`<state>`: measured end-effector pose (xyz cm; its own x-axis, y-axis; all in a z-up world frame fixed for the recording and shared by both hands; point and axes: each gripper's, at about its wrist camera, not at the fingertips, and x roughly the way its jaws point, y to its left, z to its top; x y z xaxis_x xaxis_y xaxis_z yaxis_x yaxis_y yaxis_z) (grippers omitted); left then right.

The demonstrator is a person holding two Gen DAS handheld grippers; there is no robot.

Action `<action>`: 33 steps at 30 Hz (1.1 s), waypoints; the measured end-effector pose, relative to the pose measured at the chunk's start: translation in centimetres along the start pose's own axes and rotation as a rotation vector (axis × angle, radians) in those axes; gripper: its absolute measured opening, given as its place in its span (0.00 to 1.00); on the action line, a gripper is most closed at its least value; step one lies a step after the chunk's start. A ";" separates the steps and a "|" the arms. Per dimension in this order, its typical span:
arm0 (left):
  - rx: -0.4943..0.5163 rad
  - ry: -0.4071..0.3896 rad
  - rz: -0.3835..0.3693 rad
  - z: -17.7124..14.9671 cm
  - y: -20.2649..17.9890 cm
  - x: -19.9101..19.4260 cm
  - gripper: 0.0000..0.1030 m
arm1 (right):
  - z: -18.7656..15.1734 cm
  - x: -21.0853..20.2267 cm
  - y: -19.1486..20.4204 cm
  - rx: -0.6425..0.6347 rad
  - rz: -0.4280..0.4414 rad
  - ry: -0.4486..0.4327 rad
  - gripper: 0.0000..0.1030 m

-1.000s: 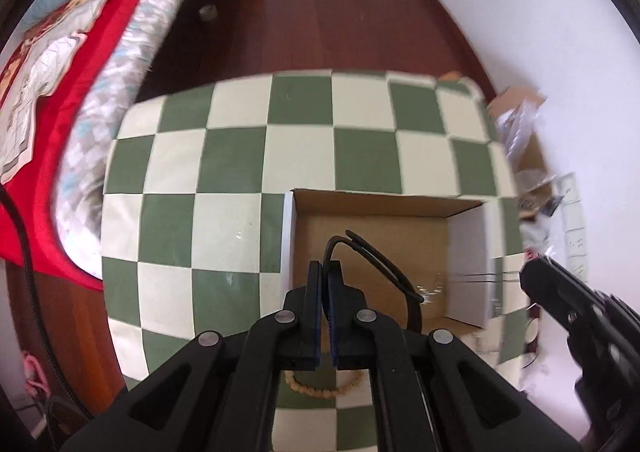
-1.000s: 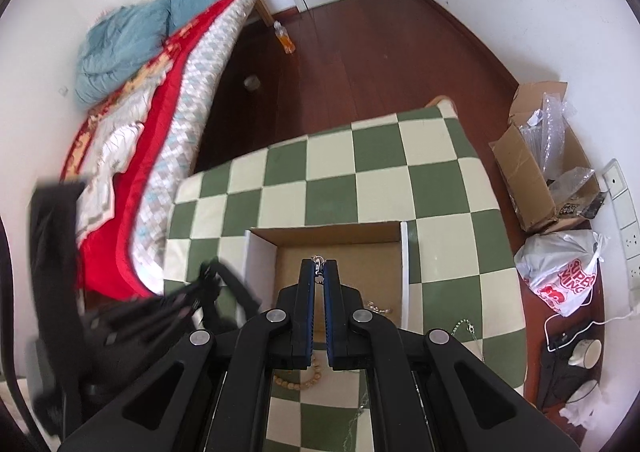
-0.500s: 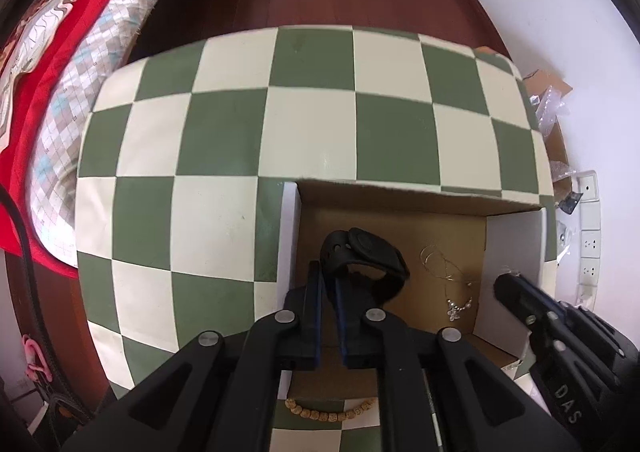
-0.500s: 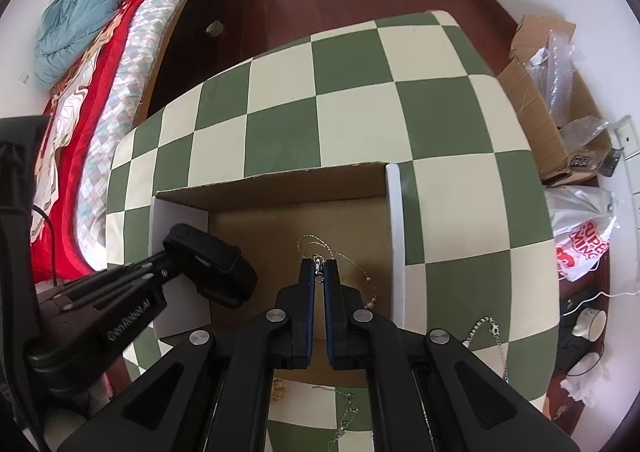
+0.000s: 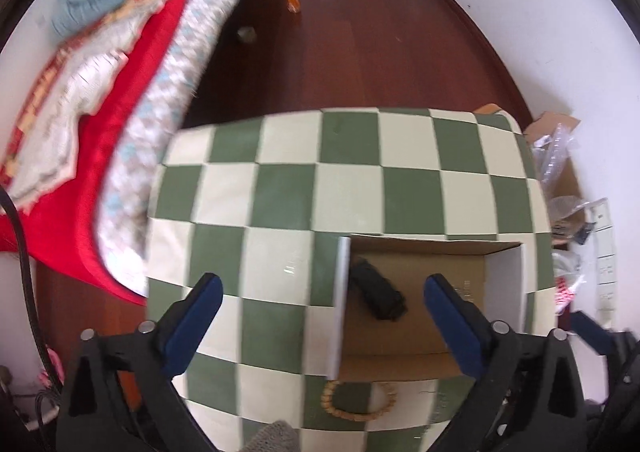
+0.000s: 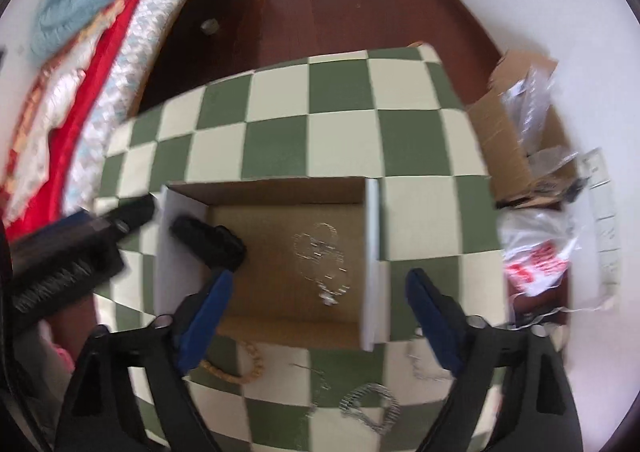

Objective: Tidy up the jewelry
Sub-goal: 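Grasp a thin silver chain with the left tool while the right tool grasps the thick silver chain bracelet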

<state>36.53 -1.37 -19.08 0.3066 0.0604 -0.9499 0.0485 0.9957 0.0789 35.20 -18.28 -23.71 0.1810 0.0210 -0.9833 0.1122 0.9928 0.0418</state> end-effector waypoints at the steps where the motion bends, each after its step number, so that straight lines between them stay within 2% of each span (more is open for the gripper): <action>1: 0.000 -0.012 0.014 -0.3 0.2 -0.1 1.00 | -0.3 -0.2 0.1 -0.012 -0.017 -0.001 0.96; 5: -0.023 -0.049 0.047 -2.5 1.7 -1.0 1.00 | -1.9 -0.7 0.1 -0.024 -0.064 -0.012 0.99; 11: 0.008 -0.124 0.094 -6.2 2.5 -3.0 1.00 | -4.8 -1.7 0.1 -0.012 -0.067 -0.044 0.99; 18: -0.003 -0.201 0.089 -9.5 3.6 -7.0 1.00 | -7.7 -4.2 0.6 -0.013 -0.049 -0.097 0.99; 27: -0.040 -0.306 0.081 -13.8 5.4 -12.8 1.00 | -11.4 -10.7 1.2 -0.003 -0.057 -0.247 0.99; 33: -0.063 -0.338 0.069 -15.5 6.2 -15.3 1.00 | -13.9 -14.5 1.8 0.003 -0.061 -0.342 0.99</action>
<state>17.44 5.02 -8.75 0.6050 0.1113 -0.7884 -0.0384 0.9931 0.1108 19.20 -15.11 -11.85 0.4905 -0.0793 -0.8678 0.1360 0.9906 -0.0136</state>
